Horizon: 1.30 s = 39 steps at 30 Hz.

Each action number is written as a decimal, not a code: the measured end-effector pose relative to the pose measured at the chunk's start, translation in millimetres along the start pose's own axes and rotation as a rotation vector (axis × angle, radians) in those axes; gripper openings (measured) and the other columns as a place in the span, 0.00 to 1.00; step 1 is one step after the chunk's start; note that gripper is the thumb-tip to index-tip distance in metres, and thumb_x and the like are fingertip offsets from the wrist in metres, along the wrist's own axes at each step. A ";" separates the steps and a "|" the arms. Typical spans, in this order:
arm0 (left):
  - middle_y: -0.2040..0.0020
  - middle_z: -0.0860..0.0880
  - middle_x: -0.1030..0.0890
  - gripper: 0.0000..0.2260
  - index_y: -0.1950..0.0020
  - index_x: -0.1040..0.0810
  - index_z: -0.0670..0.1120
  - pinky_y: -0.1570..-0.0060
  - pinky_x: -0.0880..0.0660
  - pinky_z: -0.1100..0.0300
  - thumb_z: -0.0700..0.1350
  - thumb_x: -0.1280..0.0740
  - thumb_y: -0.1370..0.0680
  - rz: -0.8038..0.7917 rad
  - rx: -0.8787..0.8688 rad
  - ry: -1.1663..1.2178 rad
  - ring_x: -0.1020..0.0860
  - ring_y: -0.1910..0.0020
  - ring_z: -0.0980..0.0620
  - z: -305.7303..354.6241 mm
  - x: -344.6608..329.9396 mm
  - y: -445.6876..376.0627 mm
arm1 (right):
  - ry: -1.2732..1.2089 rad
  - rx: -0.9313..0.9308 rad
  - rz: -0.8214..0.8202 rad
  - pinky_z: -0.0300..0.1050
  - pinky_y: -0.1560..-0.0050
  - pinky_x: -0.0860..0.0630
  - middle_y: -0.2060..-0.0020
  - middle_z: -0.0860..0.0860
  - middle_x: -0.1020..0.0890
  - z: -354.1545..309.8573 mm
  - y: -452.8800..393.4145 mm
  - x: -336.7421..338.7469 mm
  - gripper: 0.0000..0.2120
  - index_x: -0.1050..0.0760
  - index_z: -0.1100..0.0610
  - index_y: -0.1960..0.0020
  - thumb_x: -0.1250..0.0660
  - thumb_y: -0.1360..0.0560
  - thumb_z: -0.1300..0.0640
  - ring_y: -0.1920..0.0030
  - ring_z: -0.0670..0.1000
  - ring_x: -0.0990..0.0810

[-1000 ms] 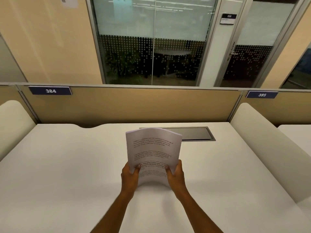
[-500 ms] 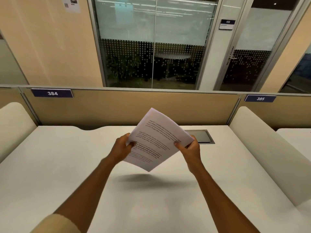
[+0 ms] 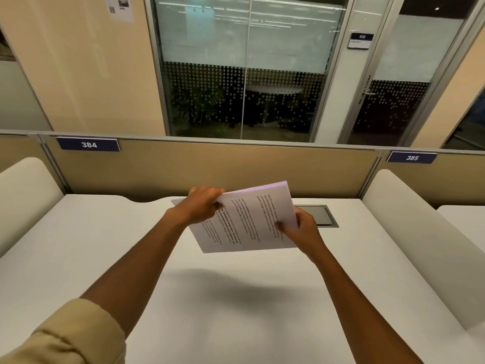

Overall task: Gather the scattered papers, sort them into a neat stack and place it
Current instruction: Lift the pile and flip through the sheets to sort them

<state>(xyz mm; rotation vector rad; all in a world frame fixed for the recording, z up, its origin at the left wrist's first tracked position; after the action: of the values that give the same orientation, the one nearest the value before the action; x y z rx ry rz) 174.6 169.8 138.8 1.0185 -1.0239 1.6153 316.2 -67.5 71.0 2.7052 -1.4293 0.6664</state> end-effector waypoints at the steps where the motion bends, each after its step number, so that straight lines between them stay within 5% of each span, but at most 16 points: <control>1: 0.45 0.46 0.17 0.06 0.47 0.23 0.46 0.46 0.26 0.48 0.39 0.35 0.23 0.002 -0.004 -0.015 0.20 0.46 0.45 1.9 -1.8 -0.8 | -0.010 -0.016 0.006 0.43 0.57 0.18 0.51 0.50 0.16 -0.8 -0.6 -1.5 0.14 0.22 0.53 0.45 0.25 0.29 0.54 0.53 0.51 0.16; 7: 0.48 0.47 0.16 0.01 0.54 0.24 0.48 0.50 0.25 0.51 0.42 0.33 0.24 0.046 0.026 0.055 0.19 0.50 0.44 2.7 -8.7 1.4 | -0.046 -0.023 0.000 0.40 0.61 0.20 0.55 0.49 0.15 -7.3 1.5 -0.1 0.07 0.21 0.46 0.52 0.27 0.28 0.55 0.57 0.51 0.15; 15: 0.59 0.47 0.15 0.17 0.63 0.26 0.46 0.63 0.18 0.48 0.55 0.22 0.34 0.184 0.249 0.301 0.17 0.62 0.46 -41.6 -8.8 27.7 | -0.121 -0.060 -0.051 0.38 0.65 0.21 0.56 0.47 0.13 -3.1 13.7 13.3 0.09 0.20 0.48 0.49 0.28 0.28 0.51 0.60 0.50 0.14; 22: 0.53 0.44 0.13 0.22 0.47 0.25 0.40 0.53 0.16 0.52 0.46 0.21 0.34 0.241 0.403 1.006 0.14 0.54 0.45 -75.4 -41.7 61.6 | -0.222 -0.132 -0.061 0.55 0.54 0.17 0.51 0.51 0.14 15.3 23.3 16.2 0.19 0.21 0.51 0.43 0.28 0.32 0.47 0.56 0.57 0.14; 26: 0.47 0.45 0.15 0.14 0.41 0.21 0.45 0.51 0.18 0.48 0.45 0.29 0.25 0.171 0.411 1.296 0.17 0.46 0.40 -63.4 -82.5 77.3 | -0.273 -0.175 -0.047 0.57 0.53 0.17 0.50 0.53 0.14 22.3 28.3 7.3 0.22 0.23 0.54 0.41 0.28 0.33 0.48 0.55 0.58 0.14; 32: 0.48 0.47 0.16 0.13 0.41 0.23 0.49 0.56 0.18 0.53 0.51 0.34 0.23 0.346 0.495 1.191 0.17 0.50 0.43 -51.1 -120.1 95.4 | -0.272 -0.217 -0.004 0.44 0.61 0.17 0.51 0.52 0.14 37.0 39.1 -10.6 0.12 0.22 0.52 0.45 0.27 0.27 0.53 0.58 0.53 0.14; 39: 0.49 0.52 0.18 0.07 0.42 0.24 0.52 0.64 0.20 0.65 0.43 0.37 0.19 0.604 0.559 1.107 0.18 0.53 0.53 -41.2 -135.3 113.1 | -0.249 -0.249 0.067 0.35 0.60 0.20 0.52 0.49 0.15 55.2 54.7 -36.1 0.10 0.21 0.50 0.46 0.28 0.26 0.58 0.52 0.50 0.16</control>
<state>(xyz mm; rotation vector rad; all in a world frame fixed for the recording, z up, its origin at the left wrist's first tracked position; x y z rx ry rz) 88.5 147.9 -19.0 -0.0309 -0.0764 2.5648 275.2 -82.3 -2.7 2.6228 -1.5396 0.1398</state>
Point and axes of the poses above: each hand's wrist, its own y-axis away from the middle knuckle, its own x-axis out of the back of the hand, z = x × y, the point moved 4 cm from there along -y, towards the middle knuckle
